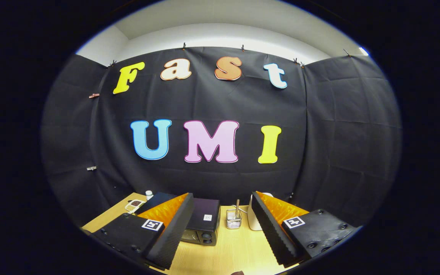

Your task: Open the toaster oven, put the food inside, and close the toaster oven door.

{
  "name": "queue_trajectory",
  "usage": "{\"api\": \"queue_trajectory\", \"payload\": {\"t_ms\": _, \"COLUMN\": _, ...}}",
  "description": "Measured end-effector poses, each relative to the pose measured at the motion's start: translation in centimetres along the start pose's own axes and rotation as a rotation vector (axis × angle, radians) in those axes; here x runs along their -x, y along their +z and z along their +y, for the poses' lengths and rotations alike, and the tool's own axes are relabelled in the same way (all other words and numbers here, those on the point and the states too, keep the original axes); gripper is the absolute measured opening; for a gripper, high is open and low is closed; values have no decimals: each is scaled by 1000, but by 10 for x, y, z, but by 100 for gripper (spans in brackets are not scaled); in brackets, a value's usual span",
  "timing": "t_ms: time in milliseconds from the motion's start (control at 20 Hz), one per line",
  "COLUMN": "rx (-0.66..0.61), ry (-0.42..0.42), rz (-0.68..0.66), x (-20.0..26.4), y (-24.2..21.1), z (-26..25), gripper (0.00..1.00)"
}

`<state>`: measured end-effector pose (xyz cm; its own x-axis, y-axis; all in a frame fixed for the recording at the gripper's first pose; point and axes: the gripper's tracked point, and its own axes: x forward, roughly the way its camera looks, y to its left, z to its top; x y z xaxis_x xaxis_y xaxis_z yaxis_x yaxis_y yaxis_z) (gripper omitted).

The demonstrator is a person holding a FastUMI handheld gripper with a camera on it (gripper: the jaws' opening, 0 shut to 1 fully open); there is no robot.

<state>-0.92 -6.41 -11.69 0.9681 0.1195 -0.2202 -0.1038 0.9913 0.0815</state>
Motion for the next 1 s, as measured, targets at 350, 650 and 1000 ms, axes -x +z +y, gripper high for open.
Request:
{"api": "queue_trajectory", "payload": {"t_ms": 350, "rx": -32, "ry": -7, "rz": 31, "x": 3, "y": -13, "z": -23, "gripper": 98}}
{"api": "queue_trajectory", "payload": {"t_ms": 650, "rx": -60, "ry": -32, "rz": -17, "x": 8, "y": 1, "z": -39, "gripper": 98}}
{"api": "queue_trajectory", "payload": {"t_ms": 1000, "rx": -65, "ry": -50, "rz": -22, "x": 11, "y": 3, "z": -48, "gripper": 98}}
